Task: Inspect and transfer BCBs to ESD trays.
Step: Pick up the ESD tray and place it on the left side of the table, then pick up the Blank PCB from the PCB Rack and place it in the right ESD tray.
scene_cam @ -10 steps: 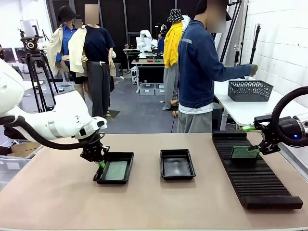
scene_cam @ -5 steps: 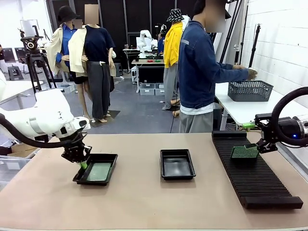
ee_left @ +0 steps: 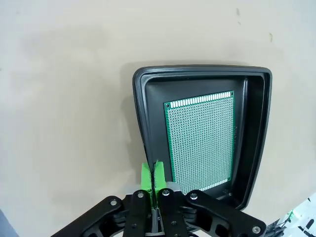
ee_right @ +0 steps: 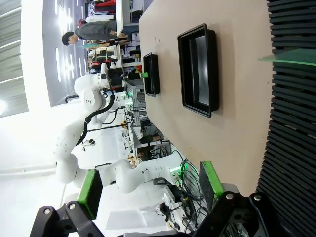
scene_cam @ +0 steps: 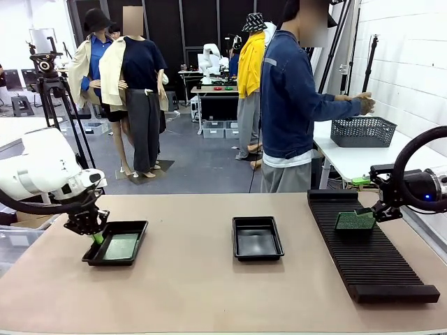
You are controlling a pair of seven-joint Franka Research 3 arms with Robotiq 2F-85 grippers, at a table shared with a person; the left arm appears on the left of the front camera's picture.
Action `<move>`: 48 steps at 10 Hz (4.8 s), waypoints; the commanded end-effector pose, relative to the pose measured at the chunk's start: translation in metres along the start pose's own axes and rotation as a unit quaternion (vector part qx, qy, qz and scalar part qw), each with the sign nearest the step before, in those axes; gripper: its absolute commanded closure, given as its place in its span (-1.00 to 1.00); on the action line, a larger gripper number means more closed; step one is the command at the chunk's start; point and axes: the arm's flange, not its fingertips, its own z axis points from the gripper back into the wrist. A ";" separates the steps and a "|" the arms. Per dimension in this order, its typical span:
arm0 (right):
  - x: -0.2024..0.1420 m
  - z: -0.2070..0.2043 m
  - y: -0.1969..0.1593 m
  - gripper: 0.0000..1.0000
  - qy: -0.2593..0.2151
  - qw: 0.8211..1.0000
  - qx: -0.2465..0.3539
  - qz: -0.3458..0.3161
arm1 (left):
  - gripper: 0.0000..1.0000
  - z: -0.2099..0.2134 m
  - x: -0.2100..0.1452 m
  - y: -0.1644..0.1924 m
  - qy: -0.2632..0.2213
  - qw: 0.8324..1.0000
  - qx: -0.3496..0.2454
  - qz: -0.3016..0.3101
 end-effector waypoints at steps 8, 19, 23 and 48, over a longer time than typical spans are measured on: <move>-0.002 0.000 0.000 -1.00 -0.003 1.000 -0.002 -0.001 | 1.00 0.033 -0.007 0.104 -0.009 1.000 -0.016 -0.018; -0.002 0.000 0.000 -1.00 -0.003 1.000 -0.002 -0.001 | 0.78 0.039 0.004 0.158 -0.010 0.999 -0.037 0.007; -0.002 0.000 0.000 -1.00 -0.003 1.000 -0.002 -0.001 | -0.78 0.066 -0.006 0.154 -0.034 0.998 -0.053 0.004; -0.002 0.000 0.000 -1.00 -0.003 1.000 -0.002 -0.001 | -1.00 0.097 -0.018 0.149 -0.061 0.994 -0.089 0.000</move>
